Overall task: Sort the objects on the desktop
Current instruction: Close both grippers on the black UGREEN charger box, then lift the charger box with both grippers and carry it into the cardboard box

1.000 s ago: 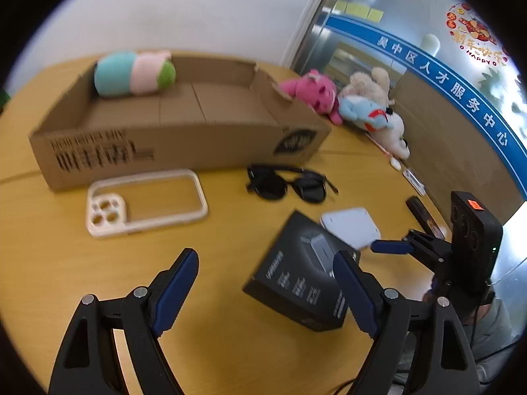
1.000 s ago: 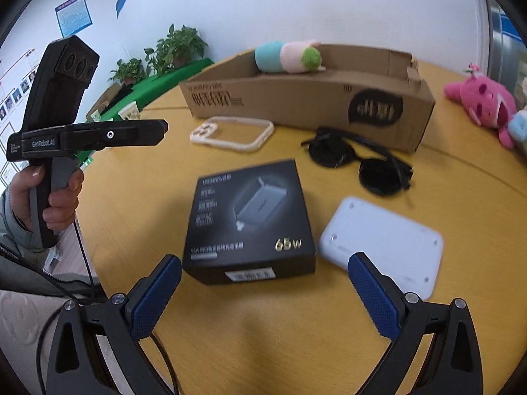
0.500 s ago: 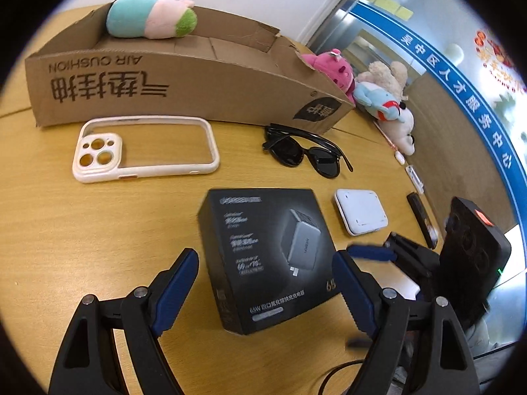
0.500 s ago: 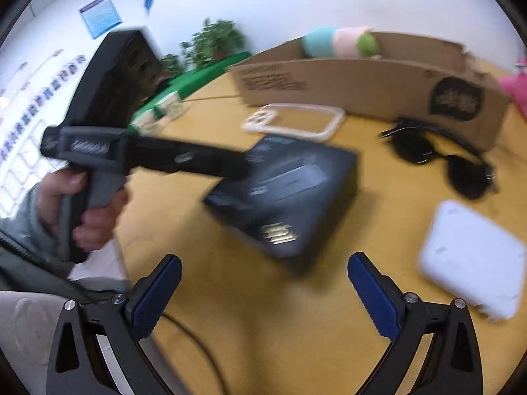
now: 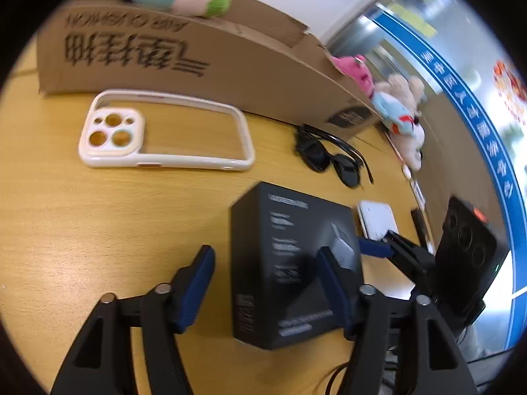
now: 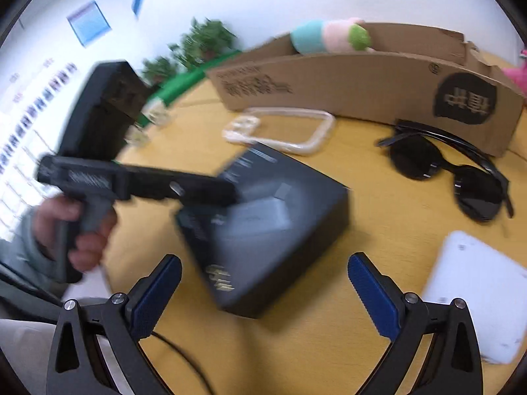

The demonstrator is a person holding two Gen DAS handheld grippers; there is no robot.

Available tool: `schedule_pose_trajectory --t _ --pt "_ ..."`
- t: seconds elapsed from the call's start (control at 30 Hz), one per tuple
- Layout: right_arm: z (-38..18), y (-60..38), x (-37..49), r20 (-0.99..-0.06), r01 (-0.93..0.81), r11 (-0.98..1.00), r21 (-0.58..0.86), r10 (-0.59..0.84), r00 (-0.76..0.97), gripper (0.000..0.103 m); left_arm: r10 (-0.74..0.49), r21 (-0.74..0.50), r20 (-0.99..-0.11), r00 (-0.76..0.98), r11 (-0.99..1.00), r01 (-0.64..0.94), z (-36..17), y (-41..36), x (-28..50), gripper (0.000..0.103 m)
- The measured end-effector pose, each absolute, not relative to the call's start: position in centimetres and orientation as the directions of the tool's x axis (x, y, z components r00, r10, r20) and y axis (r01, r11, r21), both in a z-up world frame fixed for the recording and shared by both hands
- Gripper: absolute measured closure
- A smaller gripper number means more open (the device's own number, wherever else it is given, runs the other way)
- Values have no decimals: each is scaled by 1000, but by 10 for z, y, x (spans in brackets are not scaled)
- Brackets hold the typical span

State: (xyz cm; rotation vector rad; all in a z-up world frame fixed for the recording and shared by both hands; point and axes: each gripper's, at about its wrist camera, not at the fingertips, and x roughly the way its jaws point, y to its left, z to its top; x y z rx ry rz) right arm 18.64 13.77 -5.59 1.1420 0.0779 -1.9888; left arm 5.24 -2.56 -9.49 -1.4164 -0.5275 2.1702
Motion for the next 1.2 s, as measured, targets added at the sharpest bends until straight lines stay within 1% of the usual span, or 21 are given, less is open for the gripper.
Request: schedule_pose_trajectory --t 0.03,0.1,0.2,0.27,0.37,0.43,0.53,0.7,0.77,0.9,1.07,1.2 --pt "-56 135 188 -751 682 -662 310 -611 -251 1 609 -582 -720 -333 -791 -188 -98 -26 51 33" --pt "-58 125 190 -763 699 -659 277 -593 -257 1 619 -580 -713 -328 -784 -220 -99 -22 50 33" --pt "-64 106 192 -807 724 -664 187 -525 -272 0 662 -611 -692 -287 -749 -257 -102 -14 50 36" --pt "-66 94 192 -816 731 -674 109 -480 -321 0 647 -585 -703 -295 -762 -277 -100 -10 52 36" --pt "-67 91 190 -810 730 -675 104 -484 -332 1 659 -602 -693 -293 -753 -266 -101 -12 51 37" --pt "-66 90 193 -804 732 -673 101 -489 -339 6 642 -583 -706 -299 -766 -269 -98 -11 53 37" --pt "-57 87 198 -794 739 -670 65 -484 -369 10 626 -558 -706 -330 -779 -285 -86 -11 55 37" --pt "-30 79 186 -736 730 -681 48 -518 -435 10 618 -524 -661 -426 -786 -326 -51 -13 51 37" --pt "-14 78 182 -708 728 -685 30 -528 -468 10 610 -493 -638 -470 -793 -359 -33 -13 49 37" --pt "18 75 173 -654 730 -682 -42 -534 -536 10 604 -450 -592 -533 -797 -403 -2 -13 43 37" --pt "55 73 164 -585 723 -679 -125 -538 -606 10 587 -359 -526 -616 -809 -465 38 -11 34 37" --pt "81 71 158 -537 711 -678 -183 -537 -651 10 594 -332 -475 -649 -804 -493 59 -14 26 37"
